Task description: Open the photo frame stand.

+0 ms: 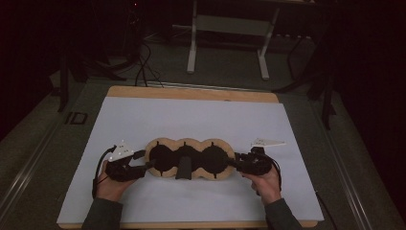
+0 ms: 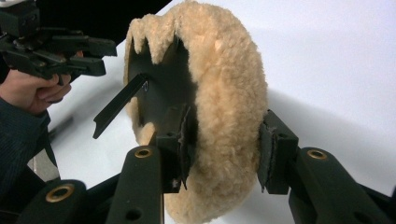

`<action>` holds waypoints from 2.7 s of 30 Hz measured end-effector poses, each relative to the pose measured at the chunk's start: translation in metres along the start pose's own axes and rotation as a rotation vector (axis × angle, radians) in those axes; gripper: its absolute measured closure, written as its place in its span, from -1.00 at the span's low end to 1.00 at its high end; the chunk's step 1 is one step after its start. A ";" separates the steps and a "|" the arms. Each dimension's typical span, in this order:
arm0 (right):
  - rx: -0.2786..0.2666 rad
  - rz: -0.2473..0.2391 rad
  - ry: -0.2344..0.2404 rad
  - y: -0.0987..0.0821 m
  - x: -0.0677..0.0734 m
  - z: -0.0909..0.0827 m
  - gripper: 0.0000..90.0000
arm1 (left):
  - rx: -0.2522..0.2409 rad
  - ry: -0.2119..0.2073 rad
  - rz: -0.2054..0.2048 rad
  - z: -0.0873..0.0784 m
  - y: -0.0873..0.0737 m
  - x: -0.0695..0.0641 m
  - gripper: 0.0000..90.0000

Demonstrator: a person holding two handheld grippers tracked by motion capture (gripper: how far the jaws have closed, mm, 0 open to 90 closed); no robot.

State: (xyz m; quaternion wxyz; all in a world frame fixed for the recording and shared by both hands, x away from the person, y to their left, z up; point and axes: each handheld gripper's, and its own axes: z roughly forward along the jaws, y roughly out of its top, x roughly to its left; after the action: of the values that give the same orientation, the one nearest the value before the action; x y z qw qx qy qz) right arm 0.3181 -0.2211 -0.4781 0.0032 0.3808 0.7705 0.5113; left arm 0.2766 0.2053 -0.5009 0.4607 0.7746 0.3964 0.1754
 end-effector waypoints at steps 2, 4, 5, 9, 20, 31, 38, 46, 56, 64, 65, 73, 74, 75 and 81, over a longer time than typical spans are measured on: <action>0.002 -0.010 -0.002 0.000 0.001 0.000 0.32 | -0.010 -0.014 -0.004 -0.001 0.000 0.003 -0.06; 0.005 -0.017 -0.004 0.000 0.001 0.000 0.32 | -0.014 -0.014 -0.009 -0.002 -0.001 0.005 -0.07; 0.005 -0.017 -0.004 0.000 0.001 0.000 0.32 | -0.014 -0.014 -0.009 -0.002 -0.001 0.005 -0.08; 0.017 -0.033 -0.006 0.000 0.002 -0.001 0.32 | -0.012 -0.008 -0.025 -0.001 -0.003 0.010 -0.12; 0.033 -0.084 -0.017 0.000 0.005 -0.002 0.31 | -0.015 -0.026 -0.046 0.005 -0.006 0.020 -0.19; 0.061 -0.152 -0.035 -0.001 0.007 -0.002 0.30 | 0.039 -0.091 -0.058 0.014 -0.008 0.020 -0.18; 0.079 -0.174 -0.046 -0.002 0.007 -0.001 0.30 | 0.048 -0.123 -0.089 0.015 -0.011 0.024 -0.08; 0.095 -0.206 -0.059 -0.003 0.006 0.000 0.28 | 0.092 -0.145 -0.092 0.021 -0.012 0.024 -0.04; 0.115 -0.231 -0.070 -0.004 0.004 0.001 0.28 | 0.108 -0.112 -0.027 0.018 -0.010 0.020 0.12; 0.150 -0.289 -0.118 -0.005 0.005 0.003 0.25 | 0.096 -0.073 0.016 0.016 -0.007 0.015 0.22; 0.151 -0.299 -0.127 -0.005 0.004 0.003 0.25 | 0.090 -0.063 0.020 0.016 -0.006 0.014 0.23; 0.154 -0.341 -0.194 -0.004 0.000 0.005 0.21 | 0.078 0.025 0.073 0.021 0.003 0.003 0.27; 0.154 -0.341 -0.206 -0.003 -0.001 0.005 0.20 | 0.076 0.035 0.077 0.023 0.005 0.001 0.28; 0.155 -0.345 -0.217 -0.003 -0.002 0.006 0.20 | 0.076 0.044 0.082 0.025 0.006 0.001 0.28; 0.133 -0.372 -0.264 -0.001 -0.009 0.006 0.19 | 0.080 0.103 0.131 0.038 0.016 -0.003 0.28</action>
State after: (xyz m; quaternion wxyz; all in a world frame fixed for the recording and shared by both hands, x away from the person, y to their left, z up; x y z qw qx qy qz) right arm 0.3263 -0.2222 -0.4854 0.1729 0.2950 0.8523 0.3957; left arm 0.3064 0.1773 -0.5063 0.3960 0.8064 0.3749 0.2288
